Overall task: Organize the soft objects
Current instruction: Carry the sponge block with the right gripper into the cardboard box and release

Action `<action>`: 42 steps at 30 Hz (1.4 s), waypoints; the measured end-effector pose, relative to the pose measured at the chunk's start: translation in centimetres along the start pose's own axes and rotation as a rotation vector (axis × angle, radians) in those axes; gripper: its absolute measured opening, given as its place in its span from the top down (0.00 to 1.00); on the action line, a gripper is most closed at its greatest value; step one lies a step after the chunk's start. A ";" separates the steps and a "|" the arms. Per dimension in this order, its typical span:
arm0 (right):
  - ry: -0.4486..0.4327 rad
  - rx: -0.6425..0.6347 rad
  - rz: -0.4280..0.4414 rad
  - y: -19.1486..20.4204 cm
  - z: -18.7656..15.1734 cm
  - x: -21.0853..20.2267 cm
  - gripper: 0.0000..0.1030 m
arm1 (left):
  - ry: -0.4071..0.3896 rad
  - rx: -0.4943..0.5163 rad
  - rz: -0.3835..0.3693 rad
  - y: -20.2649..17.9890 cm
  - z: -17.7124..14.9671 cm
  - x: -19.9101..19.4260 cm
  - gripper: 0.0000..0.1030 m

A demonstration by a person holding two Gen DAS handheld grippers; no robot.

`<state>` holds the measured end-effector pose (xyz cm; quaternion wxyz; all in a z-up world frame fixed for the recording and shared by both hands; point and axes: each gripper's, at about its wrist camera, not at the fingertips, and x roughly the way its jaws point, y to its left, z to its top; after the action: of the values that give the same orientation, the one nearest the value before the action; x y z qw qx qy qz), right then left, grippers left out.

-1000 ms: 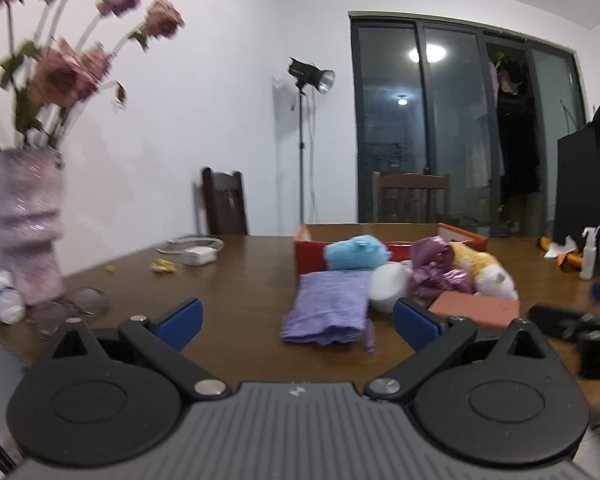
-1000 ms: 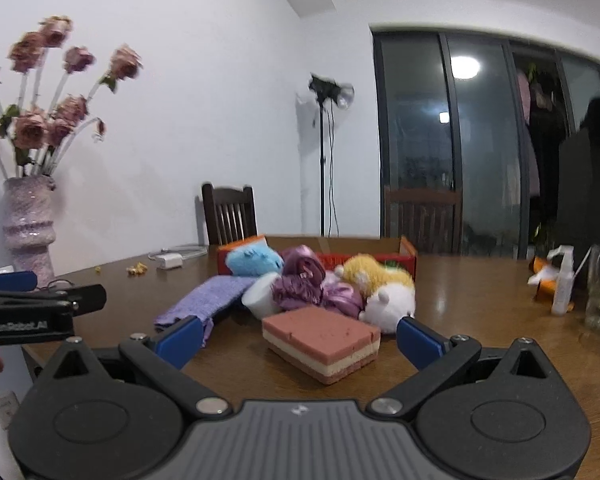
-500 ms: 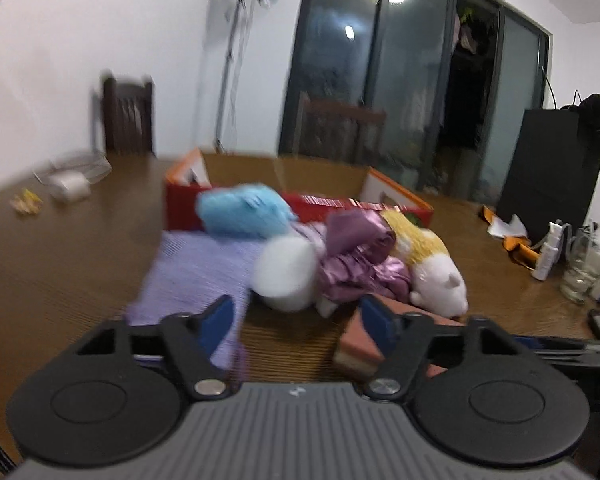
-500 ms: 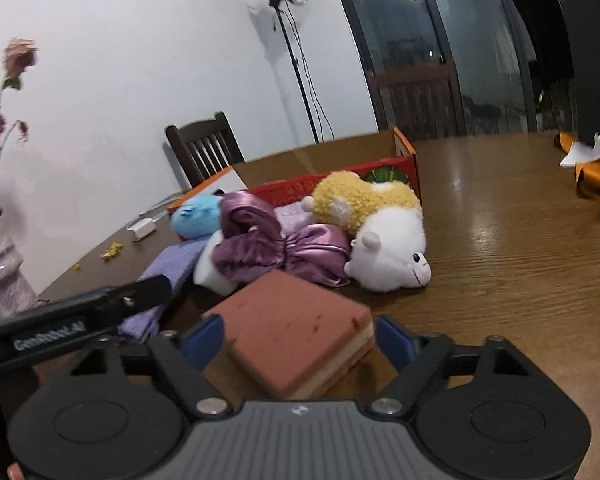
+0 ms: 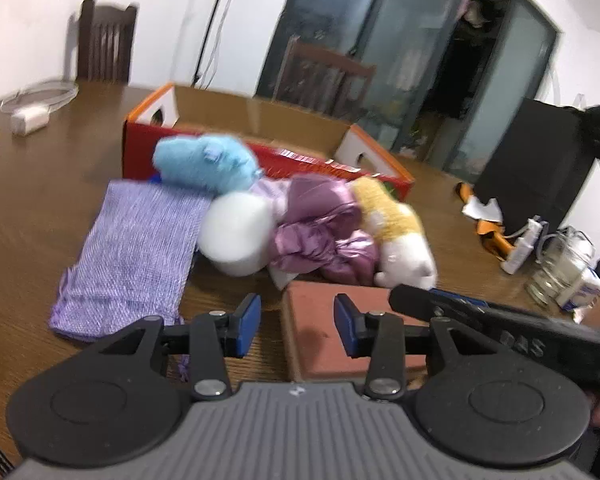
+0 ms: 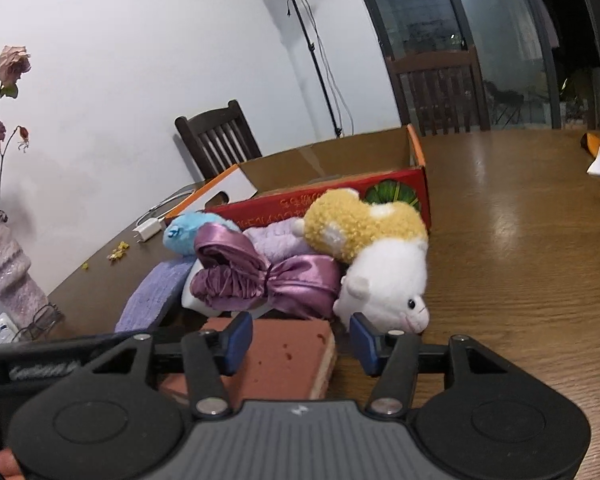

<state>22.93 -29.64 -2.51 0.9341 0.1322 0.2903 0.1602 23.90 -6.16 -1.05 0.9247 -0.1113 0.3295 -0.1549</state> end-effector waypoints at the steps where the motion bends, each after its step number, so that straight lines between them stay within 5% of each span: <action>1: 0.012 0.003 0.008 -0.1 -0.1 0.3 0.48 | 0.026 -0.018 -0.006 0.1 0.0 0.6 0.61; 7: 0.029 0.023 0.042 -0.1 -1.1 0.7 0.68 | 0.039 -0.011 -0.043 -0.4 -0.2 -0.4 0.75; 11: -0.040 -0.008 0.067 1.0 0.2 -1.2 0.70 | -0.073 0.030 -0.063 -1.6 1.5 -2.6 0.72; 18: -0.201 -0.046 0.077 0.7 10.1 0.0 0.71 | -0.153 0.003 -0.125 -2.3 12.1 0.8 0.72; 25: -0.115 -0.015 0.001 -3.7 21.7 10.6 0.70 | 0.021 -0.078 -0.165 -0.2 23.4 14.9 0.72; 32: 0.067 0.056 -0.111 -8.1 25.7 22.7 0.69 | 0.223 -0.220 -0.053 1.5 27.1 27.8 0.73; 39: 0.070 0.063 -0.185 -9.1 25.4 25.5 0.61 | 0.267 -0.222 0.007 2.3 27.1 31.7 0.59; 42: 0.045 0.050 -0.187 -8.9 25.3 24.9 0.48 | 0.255 -0.213 0.008 2.5 27.3 30.7 0.57</action>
<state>59.11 -32.35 2.15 0.9347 0.1242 0.3261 0.0677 64.55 -12.01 1.26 0.8589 -0.1868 0.4593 -0.1282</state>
